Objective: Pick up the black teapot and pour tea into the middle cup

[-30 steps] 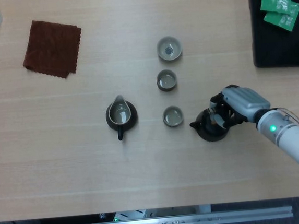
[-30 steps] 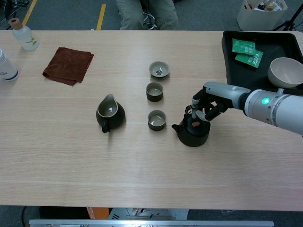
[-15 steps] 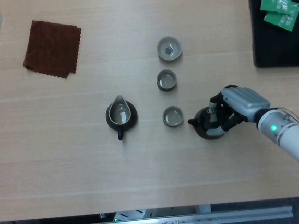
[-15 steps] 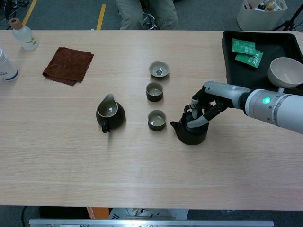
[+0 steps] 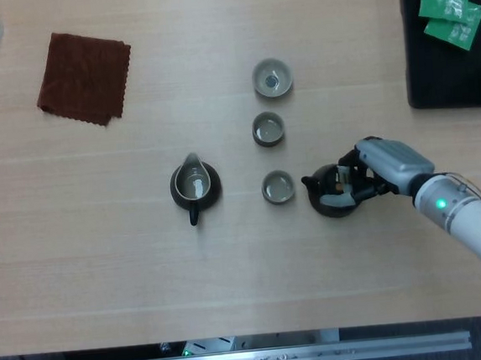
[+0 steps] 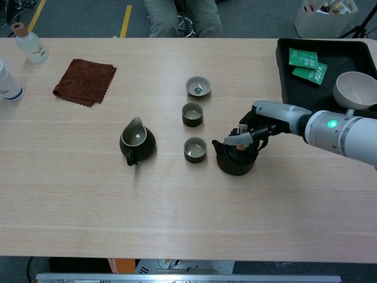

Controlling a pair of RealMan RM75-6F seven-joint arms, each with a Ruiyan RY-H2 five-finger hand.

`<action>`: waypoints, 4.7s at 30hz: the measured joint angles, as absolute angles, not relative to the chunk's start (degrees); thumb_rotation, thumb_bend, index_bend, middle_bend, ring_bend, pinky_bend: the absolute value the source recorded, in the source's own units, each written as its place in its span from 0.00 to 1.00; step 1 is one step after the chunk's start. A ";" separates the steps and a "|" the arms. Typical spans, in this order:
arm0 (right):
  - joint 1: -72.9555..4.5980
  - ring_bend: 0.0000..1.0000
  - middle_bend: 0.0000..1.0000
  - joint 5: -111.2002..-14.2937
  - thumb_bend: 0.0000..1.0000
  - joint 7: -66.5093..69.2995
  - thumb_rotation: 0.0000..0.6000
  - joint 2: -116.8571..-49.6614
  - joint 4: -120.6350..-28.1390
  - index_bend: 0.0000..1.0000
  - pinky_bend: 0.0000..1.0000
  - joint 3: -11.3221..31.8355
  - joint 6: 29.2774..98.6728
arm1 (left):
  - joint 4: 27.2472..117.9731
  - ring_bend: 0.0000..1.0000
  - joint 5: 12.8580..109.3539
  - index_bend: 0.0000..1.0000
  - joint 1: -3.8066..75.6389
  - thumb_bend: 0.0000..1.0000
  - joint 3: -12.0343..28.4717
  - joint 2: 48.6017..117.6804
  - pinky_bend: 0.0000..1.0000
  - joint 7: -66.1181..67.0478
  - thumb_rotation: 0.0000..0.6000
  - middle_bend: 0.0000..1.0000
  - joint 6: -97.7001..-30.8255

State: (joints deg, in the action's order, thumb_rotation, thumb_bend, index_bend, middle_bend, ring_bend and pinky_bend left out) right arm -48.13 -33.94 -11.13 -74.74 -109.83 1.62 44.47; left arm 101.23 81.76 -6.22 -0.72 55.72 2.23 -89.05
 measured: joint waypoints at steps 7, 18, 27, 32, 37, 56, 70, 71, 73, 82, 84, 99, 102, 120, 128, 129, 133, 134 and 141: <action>-49.33 0.61 0.70 -30.85 0.00 -12.09 0.47 -74.79 -109.68 0.74 0.10 1.41 45.53 | 101.28 0.09 81.69 0.18 -6.11 0.36 -0.73 55.77 0.12 2.44 1.00 0.11 -88.86; -50.48 0.69 0.77 -27.86 0.00 -10.10 0.51 -73.46 -109.92 0.79 0.10 2.09 43.30 | 101.50 0.09 81.61 0.18 -6.07 0.36 -0.74 55.61 0.12 2.50 1.00 0.11 -88.81; -51.37 0.78 0.86 -26.98 0.00 -9.48 0.62 -72.40 -110.60 0.85 0.10 2.21 43.18 | 101.49 0.09 81.64 0.18 -6.03 0.36 -0.77 55.57 0.12 2.42 1.00 0.11 -88.74; -51.72 0.86 0.89 -27.04 0.00 -9.43 0.62 -71.71 -110.97 0.86 0.10 2.40 43.63 | 101.40 0.09 81.55 0.18 -6.07 0.36 -0.76 55.51 0.12 2.24 1.00 0.11 -88.75; -52.08 0.89 0.89 -27.37 0.00 -10.04 0.60 -71.02 -111.59 0.89 0.10 2.34 44.72 | 101.29 0.09 81.50 0.18 -6.05 0.36 -0.78 55.51 0.12 2.10 1.00 0.11 -88.66; -51.96 0.91 0.91 -29.40 0.14 -10.50 0.31 -68.41 -113.04 0.97 0.10 1.89 46.22 | 101.55 0.09 81.81 0.18 -6.01 0.36 -0.89 55.49 0.12 2.28 1.00 0.11 -88.70; -52.43 0.91 0.91 -31.84 0.59 -14.98 0.40 -66.40 -115.82 0.97 0.10 2.18 50.93 | 101.81 0.09 82.98 0.18 -6.17 0.36 -1.13 55.09 0.12 0.92 1.00 0.11 -89.27; -52.57 0.91 0.91 -31.91 0.59 -15.50 0.41 -66.22 -115.97 0.97 0.10 2.21 51.25 | 101.82 0.09 83.06 0.18 -6.17 0.36 -1.13 55.08 0.12 0.85 1.00 0.11 -89.31; -52.94 0.91 0.91 -32.02 0.59 -16.70 0.43 -65.75 -116.29 0.97 0.10 2.30 51.86 | 101.81 0.09 83.24 0.18 -6.17 0.36 -1.13 55.06 0.12 0.74 1.00 0.11 -89.42; -54.63 0.89 0.89 -32.93 0.59 -22.37 0.78 -64.60 -116.85 0.97 0.10 1.98 53.49 | 101.73 0.09 83.68 0.18 -6.05 0.36 -0.99 55.25 0.12 0.69 1.00 0.11 -89.71; -55.10 0.89 0.89 -32.86 0.59 -23.09 0.78 -64.66 -116.95 0.97 0.10 1.99 53.55 | 101.74 0.09 83.70 0.18 -6.05 0.36 -0.94 55.27 0.12 0.70 1.00 0.11 -89.80; -54.17 0.89 0.89 -38.42 0.57 -25.07 0.78 -69.51 -114.11 0.97 0.10 2.36 56.25 | 101.95 0.09 83.40 0.18 -5.79 0.36 -0.50 55.49 0.12 1.35 1.00 0.11 -89.92; -54.26 0.89 0.89 -39.34 0.57 -26.32 0.78 -70.87 -113.45 0.97 0.10 2.41 56.77 | 102.17 0.09 83.37 0.18 -5.74 0.36 -0.44 55.51 0.12 1.68 1.00 0.11 -89.95; -57.71 0.88 0.88 -39.19 0.56 -37.23 0.78 -81.74 -105.72 0.97 0.10 4.63 60.92 | 103.85 0.09 84.05 0.18 -6.61 0.36 -0.65 55.00 0.12 2.82 1.00 0.11 -91.85; -59.66 0.88 0.88 -36.56 0.56 -40.89 0.78 -85.72 -100.82 0.97 0.10 6.25 61.27 | 104.51 0.09 84.52 0.18 -7.15 0.36 -0.89 54.43 0.12 2.82 1.00 0.11 -92.64; -59.88 0.88 0.88 -36.15 0.56 -41.23 0.78 -86.16 -100.26 0.97 0.10 6.42 61.22 | 104.58 0.09 84.57 0.18 -7.19 0.36 -0.92 54.38 0.12 2.82 1.00 0.11 -92.70; -60.85 0.88 0.88 -34.81 0.56 -42.58 0.78 -88.23 -97.67 0.97 0.10 7.27 61.04 | 104.74 0.09 84.74 0.18 -7.34 0.36 -0.95 54.35 0.12 2.84 1.00 0.11 -92.97; -61.05 0.88 0.88 -34.55 0.56 -42.81 0.78 -88.65 -97.15 0.97 0.10 7.47 60.98 | 104.76 0.09 84.76 0.18 -7.39 0.36 -0.96 54.33 0.12 2.85 1.00 0.11 -93.04; -62.36 0.88 0.88 -33.53 0.56 -43.85 0.78 -92.22 -93.29 0.97 0.10 8.75 60.35 | 104.78 0.09 84.84 0.18 -7.79 0.36 -1.09 54.22 0.12 2.77 1.00 0.11 -93.48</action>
